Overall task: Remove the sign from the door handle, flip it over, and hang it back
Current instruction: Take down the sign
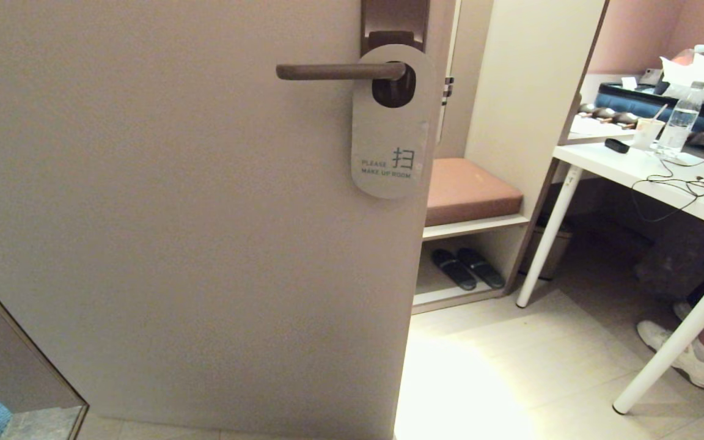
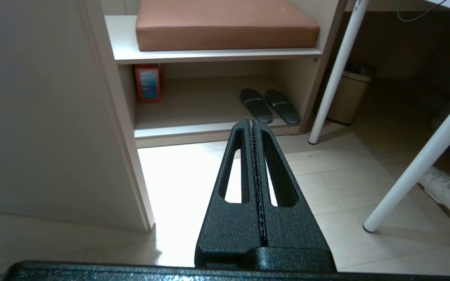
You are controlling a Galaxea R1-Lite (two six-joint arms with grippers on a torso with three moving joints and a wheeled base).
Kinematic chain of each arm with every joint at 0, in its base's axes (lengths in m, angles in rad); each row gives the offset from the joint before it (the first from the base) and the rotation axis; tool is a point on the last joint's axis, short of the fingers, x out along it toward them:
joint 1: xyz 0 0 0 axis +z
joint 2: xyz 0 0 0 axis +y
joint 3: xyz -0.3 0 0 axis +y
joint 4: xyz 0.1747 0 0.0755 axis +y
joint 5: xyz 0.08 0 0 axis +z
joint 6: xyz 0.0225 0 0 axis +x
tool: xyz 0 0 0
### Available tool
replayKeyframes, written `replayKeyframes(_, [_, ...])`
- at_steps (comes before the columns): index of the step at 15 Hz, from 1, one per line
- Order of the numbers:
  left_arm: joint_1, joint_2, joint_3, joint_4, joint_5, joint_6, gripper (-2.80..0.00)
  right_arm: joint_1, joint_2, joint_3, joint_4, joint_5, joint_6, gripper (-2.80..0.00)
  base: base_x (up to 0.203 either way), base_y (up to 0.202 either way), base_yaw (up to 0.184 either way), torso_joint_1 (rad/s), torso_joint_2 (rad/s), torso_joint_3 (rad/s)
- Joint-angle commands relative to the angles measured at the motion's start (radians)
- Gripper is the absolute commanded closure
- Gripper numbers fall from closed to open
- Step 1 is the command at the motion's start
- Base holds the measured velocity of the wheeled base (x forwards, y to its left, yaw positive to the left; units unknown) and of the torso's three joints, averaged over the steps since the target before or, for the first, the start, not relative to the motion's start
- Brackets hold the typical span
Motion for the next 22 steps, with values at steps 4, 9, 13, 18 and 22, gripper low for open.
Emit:
replayKeyframes(4, [0.000, 0.002, 0.000, 0.000, 0.001, -0.001, 0.00, 0.001, 0.047, -0.131, 0.113, 0.001, 0.021, 0.00, 0.000, 0.000, 0.000, 0.000, 0.00, 0.000])
replayKeyframes(9, [0.000, 0.002, 0.000, 0.000, 0.001, -0.001, 0.00, 0.002, 0.296, -0.333, 0.152, -0.010, 0.152, 0.00, 0.000, 0.000, 0.000, 0.000, 0.00, 0.000])
replayKeyframes(13, [0.000, 0.002, 0.000, 0.000, 0.001, -0.001, 0.00, 0.000, 0.465, -0.455, 0.126, -0.025, 0.189, 0.00, 0.000, 0.000, 0.000, 0.000, 0.00, 0.000])
replayKeyframes(18, [-0.001, 0.002, 0.000, 0.000, 0.001, -0.001, 0.00, -0.001, 0.713, -0.501, -0.020, -0.071, 0.193, 0.00, 0.000, 0.000, 0.000, 0.000, 0.00, 0.000])
replayKeyframes(22, [-0.001, 0.002, 0.000, 0.001, 0.001, -0.001, 0.00, 0.001, 0.965, -0.610, -0.166, -0.062, 0.172, 0.00, 0.000, 0.000, 0.000, 0.000, 0.00, 0.000])
